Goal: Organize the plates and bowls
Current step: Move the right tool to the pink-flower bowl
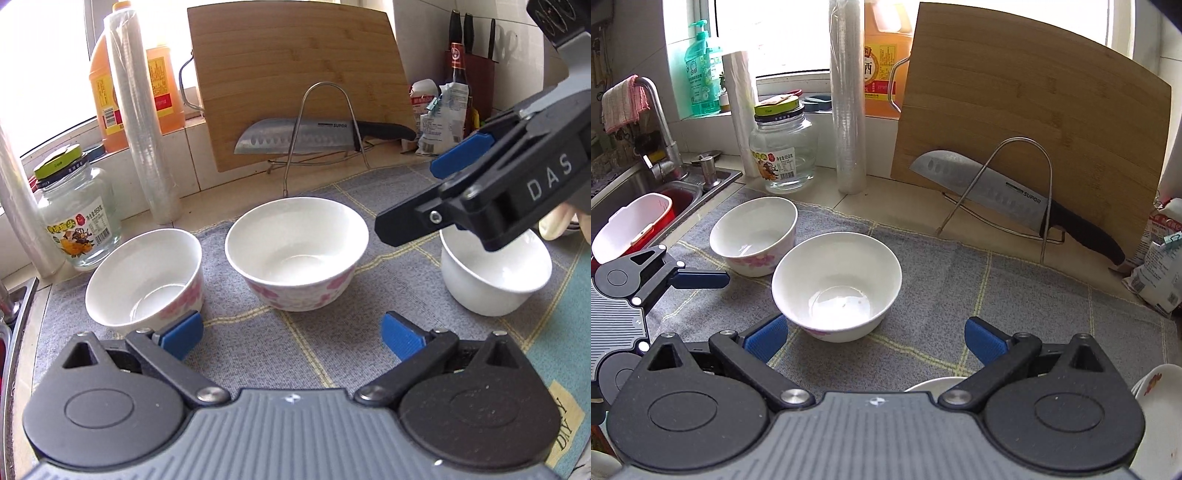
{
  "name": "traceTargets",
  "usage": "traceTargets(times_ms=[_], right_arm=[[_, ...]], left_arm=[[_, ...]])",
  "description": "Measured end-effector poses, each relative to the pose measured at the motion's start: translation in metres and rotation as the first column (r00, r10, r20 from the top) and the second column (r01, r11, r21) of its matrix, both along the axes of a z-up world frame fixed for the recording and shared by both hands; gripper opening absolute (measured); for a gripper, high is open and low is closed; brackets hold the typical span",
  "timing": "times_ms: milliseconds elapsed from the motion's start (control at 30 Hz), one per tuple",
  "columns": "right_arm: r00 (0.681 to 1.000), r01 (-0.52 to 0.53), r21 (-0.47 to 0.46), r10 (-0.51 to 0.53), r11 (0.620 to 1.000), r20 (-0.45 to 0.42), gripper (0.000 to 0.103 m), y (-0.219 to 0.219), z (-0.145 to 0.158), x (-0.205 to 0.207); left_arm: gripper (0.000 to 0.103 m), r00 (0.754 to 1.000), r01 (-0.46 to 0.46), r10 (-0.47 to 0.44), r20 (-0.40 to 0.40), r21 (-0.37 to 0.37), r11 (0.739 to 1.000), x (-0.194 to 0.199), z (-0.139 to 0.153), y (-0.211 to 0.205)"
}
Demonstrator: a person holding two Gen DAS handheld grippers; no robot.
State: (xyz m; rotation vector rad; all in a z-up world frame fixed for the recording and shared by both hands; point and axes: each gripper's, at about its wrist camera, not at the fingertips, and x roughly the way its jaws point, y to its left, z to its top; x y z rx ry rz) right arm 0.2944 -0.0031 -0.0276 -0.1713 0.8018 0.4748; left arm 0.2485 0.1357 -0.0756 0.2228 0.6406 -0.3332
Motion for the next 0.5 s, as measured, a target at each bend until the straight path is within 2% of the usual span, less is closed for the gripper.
traceTargets(times_ms=[500], right_arm=[[0.99, -0.112, -0.027, 0.11, 0.993, -0.086, 0.103, 0.023, -0.022, 0.053]], left_arm=[[0.1, 0.999, 0.033, -0.033, -0.01, 0.012, 0.999, 0.019, -0.015, -0.015]])
